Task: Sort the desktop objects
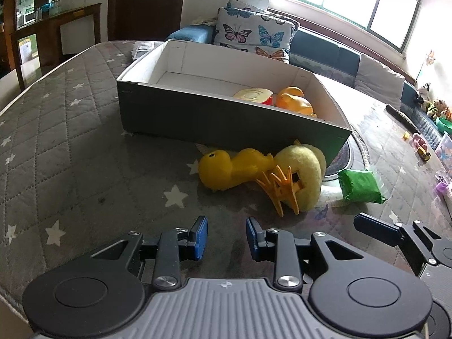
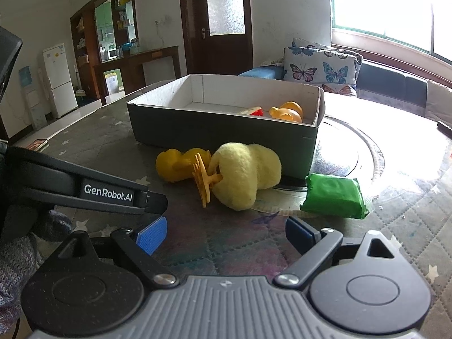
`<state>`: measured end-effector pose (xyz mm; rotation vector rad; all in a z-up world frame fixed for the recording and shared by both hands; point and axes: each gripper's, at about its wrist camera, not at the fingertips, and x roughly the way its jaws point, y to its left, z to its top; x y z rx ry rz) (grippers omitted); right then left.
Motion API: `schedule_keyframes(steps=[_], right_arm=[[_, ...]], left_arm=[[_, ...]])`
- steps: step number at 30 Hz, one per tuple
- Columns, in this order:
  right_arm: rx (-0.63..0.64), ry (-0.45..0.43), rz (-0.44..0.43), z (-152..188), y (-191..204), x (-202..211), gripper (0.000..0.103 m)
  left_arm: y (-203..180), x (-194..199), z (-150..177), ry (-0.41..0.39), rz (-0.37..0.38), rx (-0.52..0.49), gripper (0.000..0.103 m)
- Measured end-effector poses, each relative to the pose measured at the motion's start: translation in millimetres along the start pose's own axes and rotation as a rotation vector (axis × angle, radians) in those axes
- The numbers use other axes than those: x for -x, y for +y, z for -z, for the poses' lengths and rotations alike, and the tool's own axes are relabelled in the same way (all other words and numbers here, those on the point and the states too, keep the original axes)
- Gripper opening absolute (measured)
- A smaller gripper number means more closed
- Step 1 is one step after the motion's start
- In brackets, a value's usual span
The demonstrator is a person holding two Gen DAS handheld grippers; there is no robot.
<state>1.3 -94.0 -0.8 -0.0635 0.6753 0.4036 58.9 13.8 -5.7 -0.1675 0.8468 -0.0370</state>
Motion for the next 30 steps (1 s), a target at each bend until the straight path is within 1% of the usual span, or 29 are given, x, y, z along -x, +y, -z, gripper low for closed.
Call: schedule_keyframes(steps=[12,20,24,25,30], right_arm=[[-0.020,0.015,0.012,-2,-8,-9,0.092],[-0.035,0.027,0.015,-3,-14,-17,0.090],[-0.036,0.030,0.012,-4,-14,-20,0.089],[-0.036,0.030,0.012,-4,-14,-20,0.088],[-0.038,0.024,0.011,-6,-15,-22,0.084]], left_arm=[[-12,-7,-13,-0.001,0.053,-0.037,0.032],[-17,-13,-19,0.005,0.105,-0.054,0.031],[-18,-16,-21,0.006,0.141,-0.060,0.026],[-19,-17,-21,0.007,0.154,-0.061,0.023],[-22,-18,-21,0.022,0.235,-0.060,0.023]])
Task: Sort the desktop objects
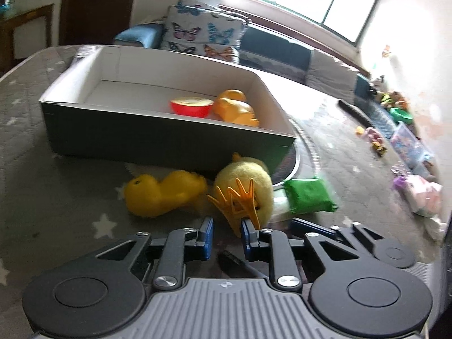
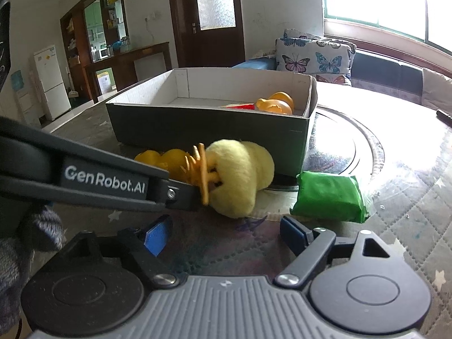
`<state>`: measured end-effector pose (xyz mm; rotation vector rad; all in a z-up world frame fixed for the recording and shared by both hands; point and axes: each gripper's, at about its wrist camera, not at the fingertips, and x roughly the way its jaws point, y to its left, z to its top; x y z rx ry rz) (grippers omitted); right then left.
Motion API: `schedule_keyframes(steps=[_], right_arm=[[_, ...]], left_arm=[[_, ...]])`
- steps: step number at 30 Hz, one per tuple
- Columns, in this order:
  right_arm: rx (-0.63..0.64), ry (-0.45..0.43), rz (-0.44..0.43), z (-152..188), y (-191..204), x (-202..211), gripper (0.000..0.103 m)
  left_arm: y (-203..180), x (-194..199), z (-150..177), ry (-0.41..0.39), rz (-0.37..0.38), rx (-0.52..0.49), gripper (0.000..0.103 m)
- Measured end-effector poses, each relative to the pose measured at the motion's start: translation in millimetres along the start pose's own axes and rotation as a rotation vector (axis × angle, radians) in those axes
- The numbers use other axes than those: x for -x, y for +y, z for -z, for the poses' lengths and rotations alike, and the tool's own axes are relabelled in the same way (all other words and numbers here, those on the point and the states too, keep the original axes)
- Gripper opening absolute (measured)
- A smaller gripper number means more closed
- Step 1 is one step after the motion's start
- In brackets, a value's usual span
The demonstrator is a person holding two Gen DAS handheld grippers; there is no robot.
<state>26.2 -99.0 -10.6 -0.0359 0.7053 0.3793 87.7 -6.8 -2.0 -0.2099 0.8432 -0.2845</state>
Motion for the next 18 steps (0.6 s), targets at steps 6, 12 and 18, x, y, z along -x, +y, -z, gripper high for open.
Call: schedule_keyframes(steps=[6,12,18], right_arm=[[0.000,-0.016,-0.003,-3,0,0,0.082],[0.016,-0.029,-0.013,-12,4,-5,0.082],[0.022,-0.032,-0.003,-19,6,-12,0.066]], left_arm=[[1,2,-4,-0.002,0.048,0.008,0.023],[2,6,-9,-0.016,0.082,0.003,0.024],[7,11,-14,-0.038,0.087,0.010,0.024]])
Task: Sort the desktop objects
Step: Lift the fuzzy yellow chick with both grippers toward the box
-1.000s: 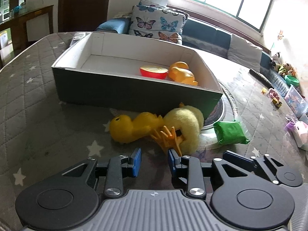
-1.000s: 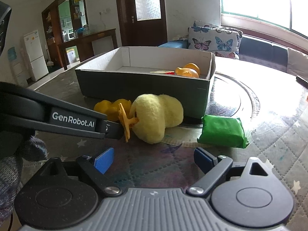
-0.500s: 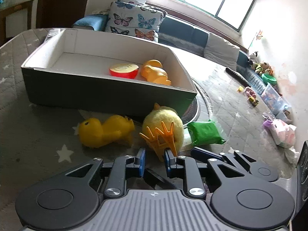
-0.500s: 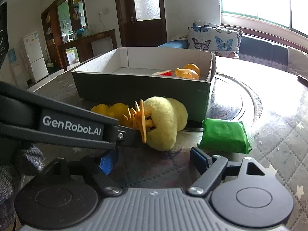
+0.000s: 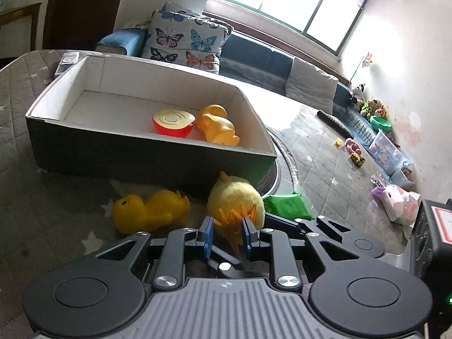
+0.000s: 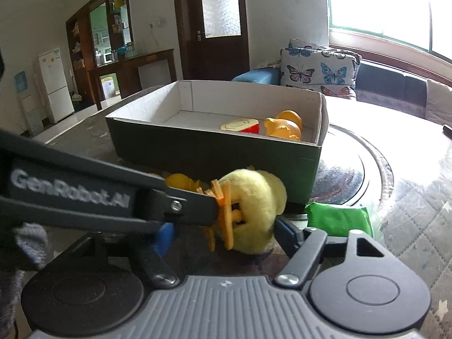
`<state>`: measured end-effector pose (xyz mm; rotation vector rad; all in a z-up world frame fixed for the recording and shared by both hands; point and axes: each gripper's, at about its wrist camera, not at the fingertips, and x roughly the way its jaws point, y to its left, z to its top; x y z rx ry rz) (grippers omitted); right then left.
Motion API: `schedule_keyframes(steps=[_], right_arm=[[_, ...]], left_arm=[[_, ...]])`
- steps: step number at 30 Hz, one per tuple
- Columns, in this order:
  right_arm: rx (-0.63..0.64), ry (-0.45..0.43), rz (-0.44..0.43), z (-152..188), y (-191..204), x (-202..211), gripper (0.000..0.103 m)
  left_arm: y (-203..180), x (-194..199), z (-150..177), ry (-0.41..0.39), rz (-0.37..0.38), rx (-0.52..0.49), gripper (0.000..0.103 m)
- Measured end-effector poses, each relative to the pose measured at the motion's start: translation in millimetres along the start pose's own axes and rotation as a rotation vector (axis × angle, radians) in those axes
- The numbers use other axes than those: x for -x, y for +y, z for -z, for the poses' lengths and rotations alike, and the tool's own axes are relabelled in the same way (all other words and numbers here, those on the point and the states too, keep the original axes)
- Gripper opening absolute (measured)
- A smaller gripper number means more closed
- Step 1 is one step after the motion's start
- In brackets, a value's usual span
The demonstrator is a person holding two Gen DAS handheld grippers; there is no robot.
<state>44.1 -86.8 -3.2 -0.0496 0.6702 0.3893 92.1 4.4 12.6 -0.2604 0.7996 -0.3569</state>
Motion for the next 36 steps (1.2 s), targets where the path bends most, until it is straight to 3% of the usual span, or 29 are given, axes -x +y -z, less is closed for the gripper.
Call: schedule_keyframes(steps=[3,12,21,31,36], right_arm=[[-0.019,0.004,0.002,0,-4,0,0.055],[-0.004,0.005,-0.023,2,-6,14,0.050],[0.088,0.025,-0.081,9,5,38,0.052],[-0.023,-0.027,-0.151,2,-9,65,0.061],[-0.059,-0.003,-0.126,7,-21,60,0.060]], left_arm=[[5,1,-2,-0.007,-0.002,0.025,0.024],[17,7,-7,-0.006,0.017,0.096,0.031],[16,8,-15,0.010,0.045,0.115,0.032],[23,-9,-8,0.080,0.027,0.138,0.033],[29,-3,-5,0.074,0.042,0.153,0.033]])
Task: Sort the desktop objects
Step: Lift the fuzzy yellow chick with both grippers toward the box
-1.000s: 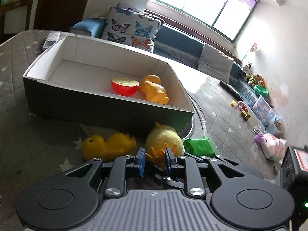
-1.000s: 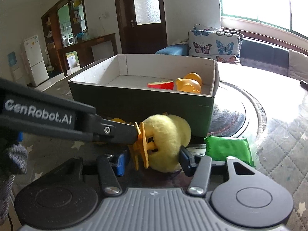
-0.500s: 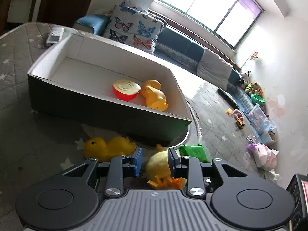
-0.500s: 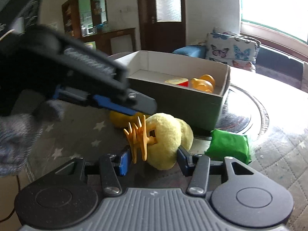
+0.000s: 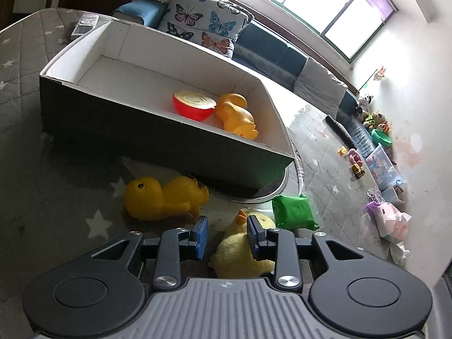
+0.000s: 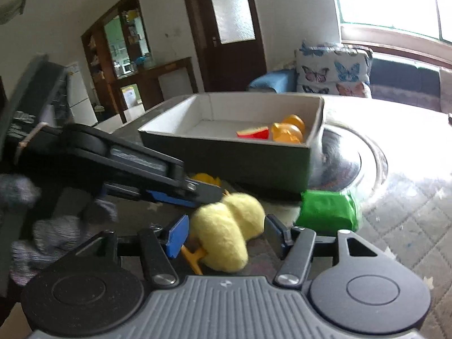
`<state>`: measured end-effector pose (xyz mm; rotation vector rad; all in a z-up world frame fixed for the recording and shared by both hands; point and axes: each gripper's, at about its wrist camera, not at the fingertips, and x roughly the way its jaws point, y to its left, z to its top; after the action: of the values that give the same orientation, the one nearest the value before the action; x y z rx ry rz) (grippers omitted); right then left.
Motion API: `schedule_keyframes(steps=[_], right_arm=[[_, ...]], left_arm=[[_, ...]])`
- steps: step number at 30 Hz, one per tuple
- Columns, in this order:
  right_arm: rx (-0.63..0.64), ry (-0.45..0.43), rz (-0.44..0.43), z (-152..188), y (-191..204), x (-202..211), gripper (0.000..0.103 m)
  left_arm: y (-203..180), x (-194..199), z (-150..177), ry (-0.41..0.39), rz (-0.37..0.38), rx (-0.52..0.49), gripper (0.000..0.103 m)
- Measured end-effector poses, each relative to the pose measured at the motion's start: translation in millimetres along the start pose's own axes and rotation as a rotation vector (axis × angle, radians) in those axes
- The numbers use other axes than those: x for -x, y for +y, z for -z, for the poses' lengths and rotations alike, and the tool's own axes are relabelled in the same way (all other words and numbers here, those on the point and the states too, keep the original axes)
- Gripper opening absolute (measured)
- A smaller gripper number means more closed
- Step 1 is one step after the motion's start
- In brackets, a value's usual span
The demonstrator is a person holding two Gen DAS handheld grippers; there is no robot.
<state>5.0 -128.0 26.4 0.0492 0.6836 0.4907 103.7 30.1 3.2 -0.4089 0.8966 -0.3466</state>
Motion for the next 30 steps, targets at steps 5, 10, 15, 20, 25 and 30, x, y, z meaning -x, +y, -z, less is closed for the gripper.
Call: schedule_keyframes(steps=[5,10,15,20,25,30], right_arm=[[-0.051,0.026,-0.037,4,-8,-8,0.060],[-0.058,0.049,-0.064,7,-6,-19,0.051],[-0.090,0.054,-0.069,8,-11,-24,0.049],[-0.096,0.051,-0.074,8,-13,-25,0.046],[-0.049,0.026,-0.055,2,-1,-20,0.045],[0.017,-0.036,-0.040,-13,11,-7,0.045]], left_arm=[[6,9,3,-0.009,0.035,0.043,0.033],[8,9,5,-0.001,0.059,0.060,0.033],[4,6,7,0.010,0.084,0.043,0.034],[6,5,9,0.008,0.104,0.071,0.033],[0,14,7,-0.012,0.113,0.052,0.033],[-6,34,-4,-0.085,0.146,0.046,0.033]])
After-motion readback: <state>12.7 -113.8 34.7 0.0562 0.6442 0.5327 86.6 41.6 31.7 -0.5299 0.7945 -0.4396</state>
